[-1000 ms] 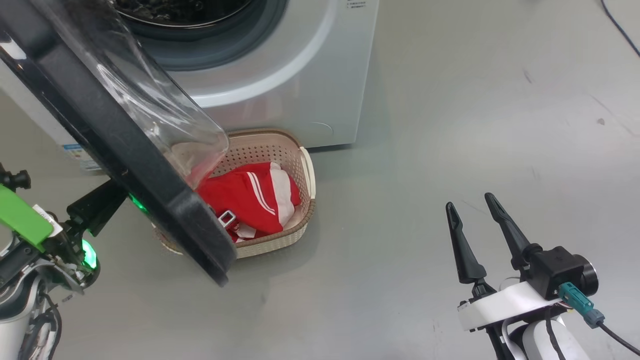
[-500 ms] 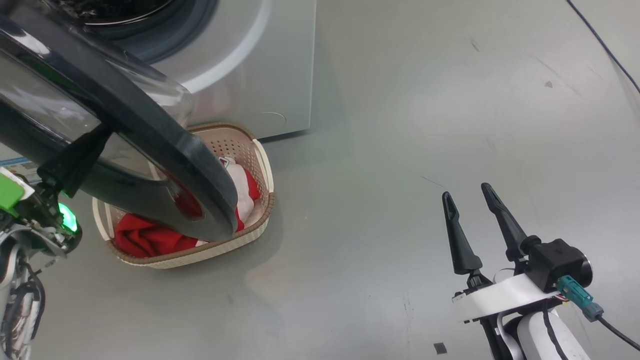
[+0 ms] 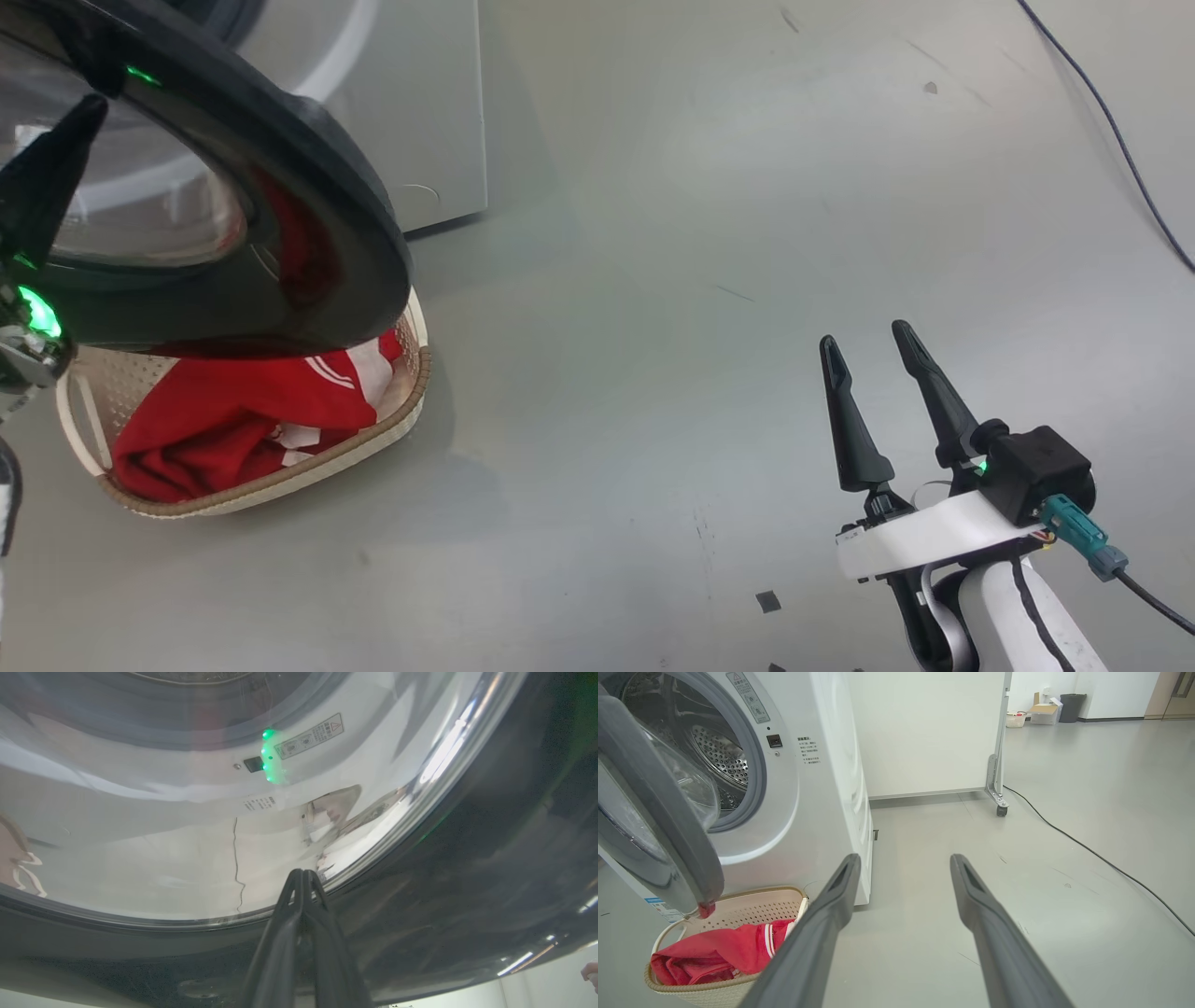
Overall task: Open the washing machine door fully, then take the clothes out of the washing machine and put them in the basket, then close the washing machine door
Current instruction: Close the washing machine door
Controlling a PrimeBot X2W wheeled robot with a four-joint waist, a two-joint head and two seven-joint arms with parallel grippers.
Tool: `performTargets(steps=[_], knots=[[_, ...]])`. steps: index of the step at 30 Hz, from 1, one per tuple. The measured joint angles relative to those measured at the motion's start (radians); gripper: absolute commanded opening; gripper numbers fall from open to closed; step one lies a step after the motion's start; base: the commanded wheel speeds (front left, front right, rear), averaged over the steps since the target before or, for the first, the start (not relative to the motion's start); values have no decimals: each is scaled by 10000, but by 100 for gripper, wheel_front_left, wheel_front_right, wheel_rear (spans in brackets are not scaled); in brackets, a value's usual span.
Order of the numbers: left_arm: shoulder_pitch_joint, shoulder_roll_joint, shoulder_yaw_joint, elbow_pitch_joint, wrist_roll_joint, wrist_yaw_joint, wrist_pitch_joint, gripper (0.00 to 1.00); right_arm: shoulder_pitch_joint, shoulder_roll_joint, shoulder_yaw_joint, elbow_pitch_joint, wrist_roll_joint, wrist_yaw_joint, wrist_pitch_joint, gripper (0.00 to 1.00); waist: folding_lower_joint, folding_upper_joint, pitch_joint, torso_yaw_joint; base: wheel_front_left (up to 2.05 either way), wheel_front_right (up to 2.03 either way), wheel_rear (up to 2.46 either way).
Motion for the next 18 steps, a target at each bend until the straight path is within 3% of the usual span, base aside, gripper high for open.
performTargets(steps=[6,18], knots=[[-710,284,144,198,341,339,-539,0,-124,52,35,67,198,0,-29,100,0,0,414,-553,0,0,0],[-1780,533,368,746,930,502,-1296,0,-684,153,125,165,426,61,-33,100,0,0,1079,-1353,0,0,0]])
